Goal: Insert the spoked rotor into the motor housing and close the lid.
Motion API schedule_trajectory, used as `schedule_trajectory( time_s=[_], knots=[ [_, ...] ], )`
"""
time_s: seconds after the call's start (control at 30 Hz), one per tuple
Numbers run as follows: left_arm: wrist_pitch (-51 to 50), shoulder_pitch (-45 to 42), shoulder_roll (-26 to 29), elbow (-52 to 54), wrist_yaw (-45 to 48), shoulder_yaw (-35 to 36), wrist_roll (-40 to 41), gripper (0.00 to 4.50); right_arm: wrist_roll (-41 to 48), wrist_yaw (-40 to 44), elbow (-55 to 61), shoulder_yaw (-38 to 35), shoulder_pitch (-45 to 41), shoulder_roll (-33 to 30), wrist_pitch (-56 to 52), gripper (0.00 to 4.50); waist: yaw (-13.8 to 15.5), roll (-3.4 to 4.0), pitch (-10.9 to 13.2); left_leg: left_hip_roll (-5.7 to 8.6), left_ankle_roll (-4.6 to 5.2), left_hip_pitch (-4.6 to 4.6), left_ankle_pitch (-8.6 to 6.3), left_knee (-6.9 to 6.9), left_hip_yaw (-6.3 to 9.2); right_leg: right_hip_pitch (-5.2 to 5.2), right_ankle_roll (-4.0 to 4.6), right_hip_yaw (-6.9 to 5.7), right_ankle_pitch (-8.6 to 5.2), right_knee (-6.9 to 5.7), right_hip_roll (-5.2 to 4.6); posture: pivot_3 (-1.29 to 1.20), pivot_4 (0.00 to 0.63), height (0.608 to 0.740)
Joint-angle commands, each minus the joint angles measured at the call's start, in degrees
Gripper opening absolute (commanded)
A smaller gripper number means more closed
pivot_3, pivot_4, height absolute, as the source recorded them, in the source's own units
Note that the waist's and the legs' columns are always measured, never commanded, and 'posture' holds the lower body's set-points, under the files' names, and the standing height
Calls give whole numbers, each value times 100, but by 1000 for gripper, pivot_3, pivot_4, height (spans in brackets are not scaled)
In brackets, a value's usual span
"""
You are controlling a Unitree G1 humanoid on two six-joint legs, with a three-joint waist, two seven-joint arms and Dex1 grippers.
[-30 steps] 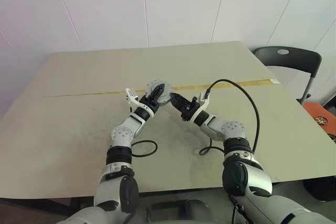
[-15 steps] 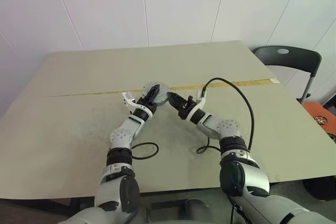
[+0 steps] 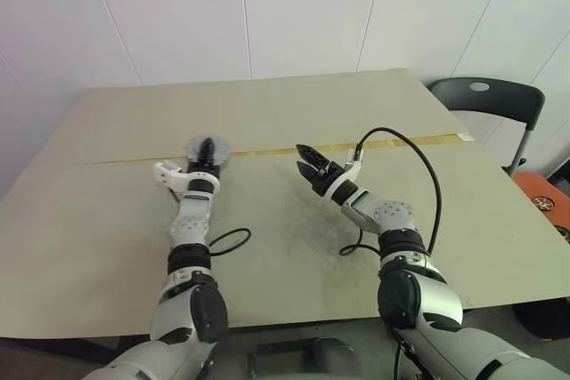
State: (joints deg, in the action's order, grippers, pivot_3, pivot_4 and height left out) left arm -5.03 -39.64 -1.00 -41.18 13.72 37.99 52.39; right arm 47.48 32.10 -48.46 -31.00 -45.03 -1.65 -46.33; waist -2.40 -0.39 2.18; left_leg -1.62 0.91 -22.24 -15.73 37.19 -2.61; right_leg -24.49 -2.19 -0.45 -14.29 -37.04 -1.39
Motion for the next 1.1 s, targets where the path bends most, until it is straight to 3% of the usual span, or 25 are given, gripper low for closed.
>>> schedule_trajectory(
  time_s=[0.03,0.33,0.67,0.7,0.87,0.9,1.1],
  knots=[
    [573,-292,211,-60,-56,34,-252,2198,90,120,283,56,-122,27,-19,3491,16,-1,0,0,0,0,0,0,0,0,0,0,0,0,-2,0,0,740],
    [1560,-143,827,-970,-723,161,-954,2198,106,82,354,74,-128,52,-36,3491,27,-5,-2,2,0,-7,0,9,0,0,-7,8,4,0,-8,0,0,740],
    [1843,-119,807,-1178,-1009,168,-1101,2198,106,66,453,96,-109,73,-114,3491,-13,-7,-4,-1,-1,-1,0,9,-1,0,-6,10,5,-10,-9,0,0,740],
    [1863,-116,803,-1191,-1031,173,-1107,2864,103,61,460,97,-104,75,-116,3531,-13,-7,-4,-1,-1,0,0,9,-1,0,-6,10,5,-11,-8,0,0,740],
    [2009,-114,820,-1277,-1306,171,-1231,4315,93,30,464,99,-107,83,-98,3531,-14,-8,-5,-2,-1,7,0,9,-5,1,-6,14,5,-18,-8,0,0,740],
    [2059,-116,824,-1302,-1425,185,-1263,4485,93,26,468,103,-104,85,-94,3531,-19,-8,-5,-2,-1,12,0,9,-8,1,-6,16,5,-22,-8,0,0,740],
    [2347,-85,880,-1436,-2274,136,-1621,4485,95,14,482,124,-98,100,-89,3531,-76,-8,-6,-10,-1,28,0,3,-16,3,-6,25,5,-28,4,0,0,740]
  ],
)
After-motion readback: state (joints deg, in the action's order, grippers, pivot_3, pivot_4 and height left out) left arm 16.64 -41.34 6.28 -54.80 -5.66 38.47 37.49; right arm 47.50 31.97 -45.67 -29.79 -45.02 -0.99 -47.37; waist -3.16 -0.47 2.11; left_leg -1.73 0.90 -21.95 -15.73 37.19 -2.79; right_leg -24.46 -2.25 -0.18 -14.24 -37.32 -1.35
